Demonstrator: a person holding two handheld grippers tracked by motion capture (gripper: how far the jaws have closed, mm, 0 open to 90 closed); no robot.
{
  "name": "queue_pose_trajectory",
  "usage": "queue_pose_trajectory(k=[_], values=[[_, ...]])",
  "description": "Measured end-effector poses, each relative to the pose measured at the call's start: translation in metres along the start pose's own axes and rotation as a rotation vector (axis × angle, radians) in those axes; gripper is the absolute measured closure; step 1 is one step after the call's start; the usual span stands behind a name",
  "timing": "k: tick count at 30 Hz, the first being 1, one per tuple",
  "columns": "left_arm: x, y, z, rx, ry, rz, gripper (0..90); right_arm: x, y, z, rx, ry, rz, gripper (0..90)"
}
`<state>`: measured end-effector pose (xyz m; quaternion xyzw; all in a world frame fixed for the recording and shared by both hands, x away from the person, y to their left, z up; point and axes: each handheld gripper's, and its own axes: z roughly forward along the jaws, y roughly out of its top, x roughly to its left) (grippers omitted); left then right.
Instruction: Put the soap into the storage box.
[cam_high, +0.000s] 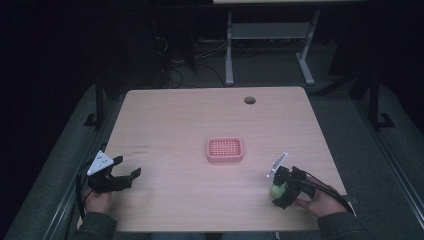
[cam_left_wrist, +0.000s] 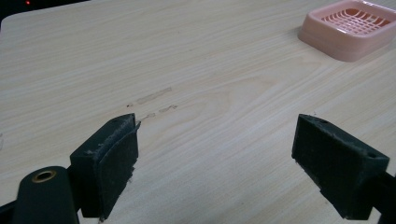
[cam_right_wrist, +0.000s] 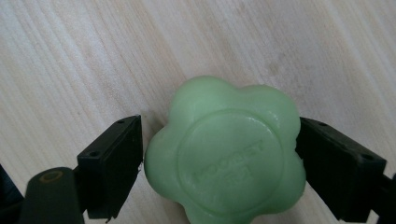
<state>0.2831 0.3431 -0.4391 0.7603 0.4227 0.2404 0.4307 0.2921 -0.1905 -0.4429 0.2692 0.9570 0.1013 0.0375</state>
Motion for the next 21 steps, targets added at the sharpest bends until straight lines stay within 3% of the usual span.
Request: queue_pose_trajectory(k=[21], values=[[0.0002, 0.0000, -0.0005, -0.004, 0.000, -0.004, 13.8, -0.0021, -0.0008, 0.0014, 0.006, 0.009, 0.000, 23.2]])
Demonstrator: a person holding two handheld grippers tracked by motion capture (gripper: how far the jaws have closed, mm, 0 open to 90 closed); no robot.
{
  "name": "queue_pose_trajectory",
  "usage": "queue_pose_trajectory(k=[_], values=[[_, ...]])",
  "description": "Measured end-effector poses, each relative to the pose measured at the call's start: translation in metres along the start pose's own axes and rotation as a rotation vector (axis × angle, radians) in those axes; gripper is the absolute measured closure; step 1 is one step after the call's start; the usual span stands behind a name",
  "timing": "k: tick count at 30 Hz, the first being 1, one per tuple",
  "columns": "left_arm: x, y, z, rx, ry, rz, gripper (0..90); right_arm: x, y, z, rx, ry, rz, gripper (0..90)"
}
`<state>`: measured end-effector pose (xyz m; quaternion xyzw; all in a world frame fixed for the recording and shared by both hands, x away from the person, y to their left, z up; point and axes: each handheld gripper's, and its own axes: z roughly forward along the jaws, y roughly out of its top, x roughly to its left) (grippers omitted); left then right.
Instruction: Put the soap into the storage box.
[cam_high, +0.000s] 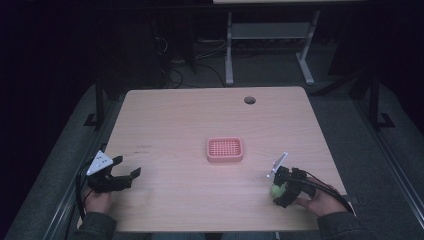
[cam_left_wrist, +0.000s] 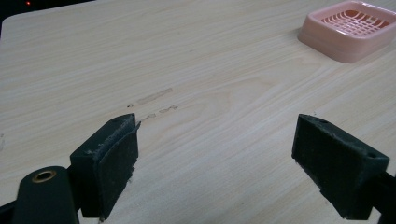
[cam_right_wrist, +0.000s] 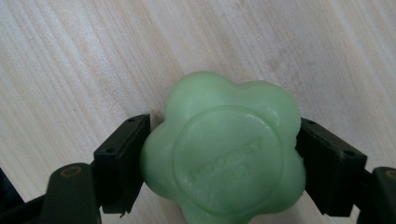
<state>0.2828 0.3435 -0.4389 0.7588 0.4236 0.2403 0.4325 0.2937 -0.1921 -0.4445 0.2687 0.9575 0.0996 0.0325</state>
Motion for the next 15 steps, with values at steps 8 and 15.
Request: queue_pose_trajectory(k=[8, 15], values=[[0.0000, 0.0001, 0.0004, 0.003, 0.000, 0.003, 13.9, -0.0009, 0.0004, 0.0006, 0.002, 0.007, -0.002, 23.5], [-0.0006, 0.0003, 0.0003, 0.004, -0.001, 0.005, 13.8, -0.0034, 0.0002, 0.0013, 0.003, 0.025, 0.008, 23.8]])
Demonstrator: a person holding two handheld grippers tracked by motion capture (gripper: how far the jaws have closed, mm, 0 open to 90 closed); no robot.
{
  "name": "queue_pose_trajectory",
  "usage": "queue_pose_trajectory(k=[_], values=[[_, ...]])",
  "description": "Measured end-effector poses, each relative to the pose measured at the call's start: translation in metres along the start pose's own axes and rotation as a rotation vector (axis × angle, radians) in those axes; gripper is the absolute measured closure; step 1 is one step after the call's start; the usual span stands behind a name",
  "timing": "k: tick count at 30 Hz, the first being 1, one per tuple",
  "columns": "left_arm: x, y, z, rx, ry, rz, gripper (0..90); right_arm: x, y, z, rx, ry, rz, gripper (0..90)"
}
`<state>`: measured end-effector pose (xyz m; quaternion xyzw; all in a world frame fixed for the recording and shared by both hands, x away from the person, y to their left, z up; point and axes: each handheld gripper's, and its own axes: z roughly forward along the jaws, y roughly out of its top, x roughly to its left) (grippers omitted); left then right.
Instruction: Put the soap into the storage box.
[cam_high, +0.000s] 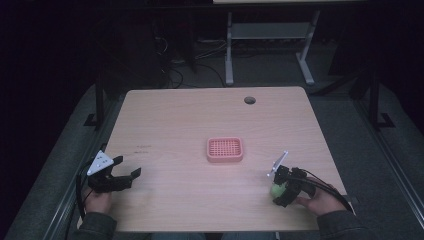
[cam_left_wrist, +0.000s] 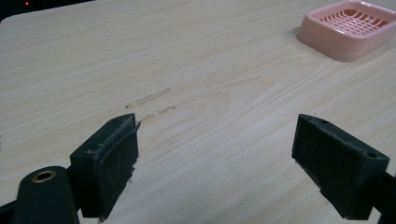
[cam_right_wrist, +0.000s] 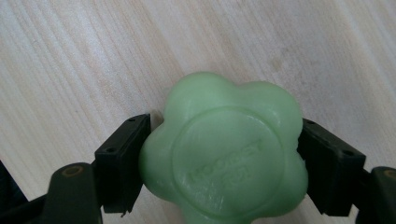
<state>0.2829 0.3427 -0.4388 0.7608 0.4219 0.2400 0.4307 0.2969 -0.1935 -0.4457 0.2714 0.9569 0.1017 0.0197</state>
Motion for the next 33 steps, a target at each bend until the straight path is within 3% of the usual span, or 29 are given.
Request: queue_pose_trajectory(k=[11, 20, 23, 26, 33], values=[[0.001, 0.000, 0.000, -0.001, 0.002, -0.002, 13.9, 0.001, 0.001, -0.001, 0.000, 0.000, 0.019, 24.4], [0.000, 0.000, -0.001, -0.013, 0.000, -0.007, 13.8, 0.001, 0.007, -0.006, 0.011, -0.017, -0.007, 24.6], [0.001, 0.000, -0.001, -0.015, 0.000, -0.007, 13.8, -0.001, 0.005, 0.000, 0.041, 0.002, 0.002, 24.7], [0.001, 0.000, -0.001, -0.016, -0.001, -0.008, 13.8, -0.002, 0.003, 0.000, 0.025, 0.010, 0.015, 24.6], [0.000, 0.001, 0.000, -0.012, -0.004, -0.004, 13.8, 0.000, 0.010, 0.001, 0.085, -0.003, 0.008, 24.4]])
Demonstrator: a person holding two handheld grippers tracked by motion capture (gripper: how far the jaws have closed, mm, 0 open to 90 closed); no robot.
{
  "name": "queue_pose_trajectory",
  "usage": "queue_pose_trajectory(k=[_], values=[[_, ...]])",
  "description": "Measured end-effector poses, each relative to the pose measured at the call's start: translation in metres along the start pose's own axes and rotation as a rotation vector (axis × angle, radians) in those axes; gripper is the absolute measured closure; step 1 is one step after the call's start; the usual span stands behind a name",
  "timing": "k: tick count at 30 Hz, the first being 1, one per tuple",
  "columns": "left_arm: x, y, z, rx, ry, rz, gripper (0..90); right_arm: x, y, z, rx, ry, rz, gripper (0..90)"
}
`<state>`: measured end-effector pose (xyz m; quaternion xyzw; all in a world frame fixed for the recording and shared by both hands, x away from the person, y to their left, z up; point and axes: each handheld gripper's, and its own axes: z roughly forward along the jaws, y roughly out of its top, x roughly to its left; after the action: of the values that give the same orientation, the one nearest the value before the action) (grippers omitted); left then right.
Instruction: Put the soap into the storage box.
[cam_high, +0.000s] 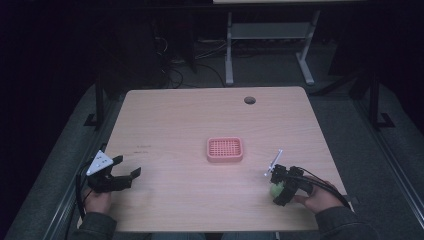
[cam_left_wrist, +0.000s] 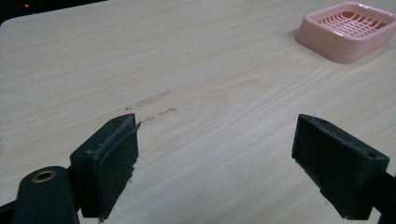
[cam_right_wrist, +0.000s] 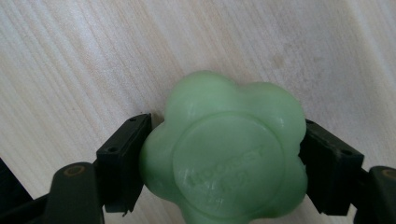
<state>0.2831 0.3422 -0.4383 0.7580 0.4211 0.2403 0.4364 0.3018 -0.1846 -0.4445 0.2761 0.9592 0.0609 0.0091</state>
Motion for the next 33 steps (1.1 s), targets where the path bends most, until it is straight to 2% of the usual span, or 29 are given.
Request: queue_pose_trajectory(k=[4, 7, 14, 21, 25, 33], values=[[0.000, 0.000, -0.001, -0.001, 0.000, 0.002, 13.9, 0.000, 0.005, 0.001, 0.046, -0.003, -0.005, 23.8], [0.001, 0.000, -0.001, -0.003, 0.000, -0.006, 13.9, 0.000, 0.007, 0.001, 0.056, -0.004, -0.012, 24.0], [0.001, 0.000, -0.002, -0.004, 0.001, -0.001, 13.8, 0.000, 0.004, 0.000, 0.028, -0.003, -0.010, 24.6], [0.002, 0.000, -0.001, 0.000, 0.001, -0.008, 13.8, -0.003, 0.002, -0.001, 0.009, -0.009, 0.018, 24.7], [0.002, -0.001, -0.001, -0.002, 0.001, -0.010, 13.8, -0.004, 0.001, -0.002, -0.001, 0.001, 0.017, 24.8], [0.002, 0.000, -0.002, -0.006, 0.002, -0.008, 13.8, -0.004, 0.005, -0.011, -0.046, -0.013, 0.002, 24.9]])
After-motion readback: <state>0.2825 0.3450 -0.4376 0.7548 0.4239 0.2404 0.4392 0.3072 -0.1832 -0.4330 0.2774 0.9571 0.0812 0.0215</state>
